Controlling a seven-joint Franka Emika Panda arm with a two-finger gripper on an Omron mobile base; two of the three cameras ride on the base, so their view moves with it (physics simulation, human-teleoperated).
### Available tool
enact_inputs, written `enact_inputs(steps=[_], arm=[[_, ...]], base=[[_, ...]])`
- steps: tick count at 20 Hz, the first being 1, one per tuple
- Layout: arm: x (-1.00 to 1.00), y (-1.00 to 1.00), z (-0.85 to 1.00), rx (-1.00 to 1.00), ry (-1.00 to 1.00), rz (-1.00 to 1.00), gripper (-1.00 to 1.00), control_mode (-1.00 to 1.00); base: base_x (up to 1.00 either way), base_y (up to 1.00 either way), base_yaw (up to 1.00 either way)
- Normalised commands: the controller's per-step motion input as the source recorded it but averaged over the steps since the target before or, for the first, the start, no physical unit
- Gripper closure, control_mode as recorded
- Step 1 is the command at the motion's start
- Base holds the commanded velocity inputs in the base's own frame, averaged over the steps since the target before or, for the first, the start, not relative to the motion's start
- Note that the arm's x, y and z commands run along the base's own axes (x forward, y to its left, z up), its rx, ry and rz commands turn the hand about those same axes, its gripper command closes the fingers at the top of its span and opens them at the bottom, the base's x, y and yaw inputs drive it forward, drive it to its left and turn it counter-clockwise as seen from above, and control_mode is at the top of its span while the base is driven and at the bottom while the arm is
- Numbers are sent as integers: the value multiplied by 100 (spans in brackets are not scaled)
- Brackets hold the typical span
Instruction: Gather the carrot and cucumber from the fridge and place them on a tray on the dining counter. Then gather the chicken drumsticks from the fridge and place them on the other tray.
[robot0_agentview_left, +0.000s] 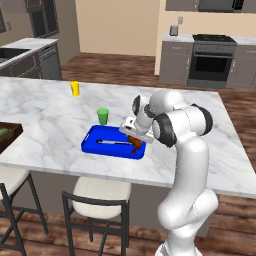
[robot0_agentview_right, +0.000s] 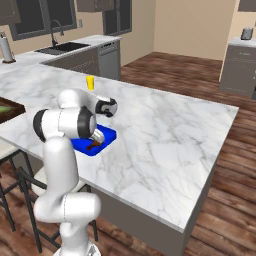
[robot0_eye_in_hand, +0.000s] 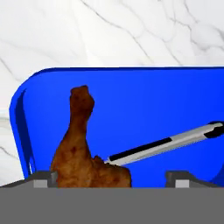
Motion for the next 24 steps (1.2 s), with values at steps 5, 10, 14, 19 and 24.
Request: enact_inputs(steps=[5, 10, 14, 19, 24], arm=[[0, 0, 95, 4, 3, 0, -100, -100], [0, 0, 87, 4, 4, 0, -100, -100], [-7, 0, 79, 12, 5, -4, -100, -100], [-50, 1, 72, 17, -6, 0, -100, -100], [-78, -8, 23, 7, -27, 0, -100, -100]], base=[[0, 0, 0], [0, 0, 0], [0, 0, 0], [0, 0, 0], [0, 0, 0]])
